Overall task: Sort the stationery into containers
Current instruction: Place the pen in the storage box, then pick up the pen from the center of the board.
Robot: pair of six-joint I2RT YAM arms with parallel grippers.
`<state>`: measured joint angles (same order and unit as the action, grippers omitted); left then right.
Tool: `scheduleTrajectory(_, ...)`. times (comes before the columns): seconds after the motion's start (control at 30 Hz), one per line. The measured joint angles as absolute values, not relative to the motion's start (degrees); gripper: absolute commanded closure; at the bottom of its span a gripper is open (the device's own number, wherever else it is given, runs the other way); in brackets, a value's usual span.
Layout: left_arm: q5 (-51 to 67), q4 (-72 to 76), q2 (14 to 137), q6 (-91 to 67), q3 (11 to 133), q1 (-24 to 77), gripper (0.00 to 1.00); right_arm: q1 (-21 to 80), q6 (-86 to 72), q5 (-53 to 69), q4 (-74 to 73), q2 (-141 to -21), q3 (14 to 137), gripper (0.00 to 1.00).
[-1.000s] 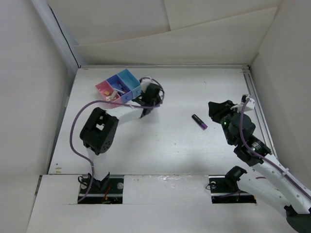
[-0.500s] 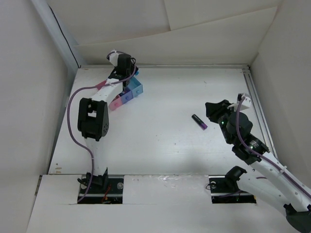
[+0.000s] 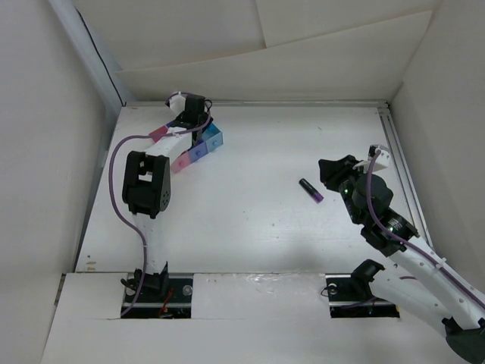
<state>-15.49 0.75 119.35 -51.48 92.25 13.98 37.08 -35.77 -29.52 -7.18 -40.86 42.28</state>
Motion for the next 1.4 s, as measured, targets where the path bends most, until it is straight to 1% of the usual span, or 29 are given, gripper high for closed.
scheduleTrajectory(0.03,-15.7,0.62,119.33,-51.44,92.25,13.98,0.63,37.08,-35.73,-29.52,-7.14,-40.86,42.28,0.69)
scheduleTrajectory(0.1,-16.36,0.21,119.31,-51.29,92.25,13.98,0.63,37.08,-35.59,-29.52,-7.09,-40.86,42.28,0.69)
scheduleTrajectory(0.17,-16.99,0.08,119.31,-51.09,92.25,13.98,0.58,37.08,-35.55,-29.52,-7.03,-40.86,42.28,0.69)
scheduleTrajectory(0.3,-17.91,-0.14,119.09,-50.83,92.25,14.15,0.58,37.08,-35.55,-29.54,-7.01,-40.86,42.28,0.69)
scheduleTrajectory(0.37,-18.55,0.23,118.28,-49.93,91.64,14.5,0.62,37.08,-35.55,-29.58,-6.98,-40.86,42.28,0.69)
scheduleTrajectory(0.47,-19.97,1.52,114.85,-47.64,88.53,16.71,0.63,37.08,-35.53,-30.5,-6.98,-40.8,42.28,0.69)
scheduleTrajectory(0.53,-21.85,2.44,112.27,-45.23,86.98,20.38,0.63,37.08,-35.55,-31.14,-7.07,-40.27,42.26,0.75)
scheduleTrajectory(0.57,-23.4,3.2,111.0,-44.05,86.37,23.11,0.63,37.08,-35.57,-31.55,-7.03,-39.79,42.26,0.87)
scheduleTrajectory(0.6,-24.8,4.14,109.84,-42.98,85.8,26.39,0.63,37.08,-35.53,-32.08,-7.01,-39.22,42.26,0.91)
scheduleTrajectory(0.63,-25.96,5.15,108.95,-42.09,85.34,30.11,0.63,37.08,-35.62,-32.73,-7.01,-38.54,42.24,0.95)
scheduleTrajectory(0.67,-27.0,6.22,108.44,-41.3,84.99,34.26,0.66,37.08,-35.64,-33.43,-6.98,-37.89,42.22,0.99)
scheduleTrajectory(0.73,-27.86,8.16,108.31,-40.66,84.51,41.87,0.72,37.08,-35.86,-34.85,-7.01,-36.29,42.17,1.0)
scheduleTrajectory(0.8,-27.77,9.04,108.81,-40.88,83.26,48.84,0.72,37.08,-35.92,-35.88,-6.98,-35.14,42.17,1.0)
scheduleTrajectory(0.87,-27.38,9.43,110.41,-41.25,82.5,53.47,0.68,37.08,-36.1,-36.71,-6.96,-34.44,42.17,1.0)
scheduleTrajectory(0.9,-27.27,9.56,111.87,-41.43,82.56,55.0,0.64,37.08,-36.27,-37.08,-6.96,-34.3,42.17,0.95)
scheduleTrajectory(0.93,-27.22,9.39,113.58,-41.52,82.94,56.12,0.63,37.08,-36.36,-37.28,-6.98,-34.37,42.17,0.93)
scheduleTrajectory(1.0,-27.42,7.44,117.86,-41.6,85.43,57.67,0.63,37.08,-36.51,-37.32,-7.03,-34.74,42.17,0.9)
scheduleTrajectory(1.03,-27.62,6.42,120.79,-41.56,87.9,58.61,0.62,37.08,-36.51,-37.32,-7.03,-35.03,42.17,0.88)
scheduleTrajectory(1.07,-27.86,5.58,123.2,-41.32,90.11,59.16,0.62,37.08,-36.51,-37.3,-7.03,-35.31,42.17,0.88)
scheduleTrajectory(1.2,-28.56,1.17,132.31,-40.88,100.77,61.67,0.62,37.08,-36.6,-37.26,-7.14,-35.75,42.17,0.82)
scheduleTrajectory(1.4,-29.26,-2.44,134.5,-40.51,104.57,63.4,0.58,37.08,-36.77,-37.06,-7.14,-35.16,42.17,0.76)
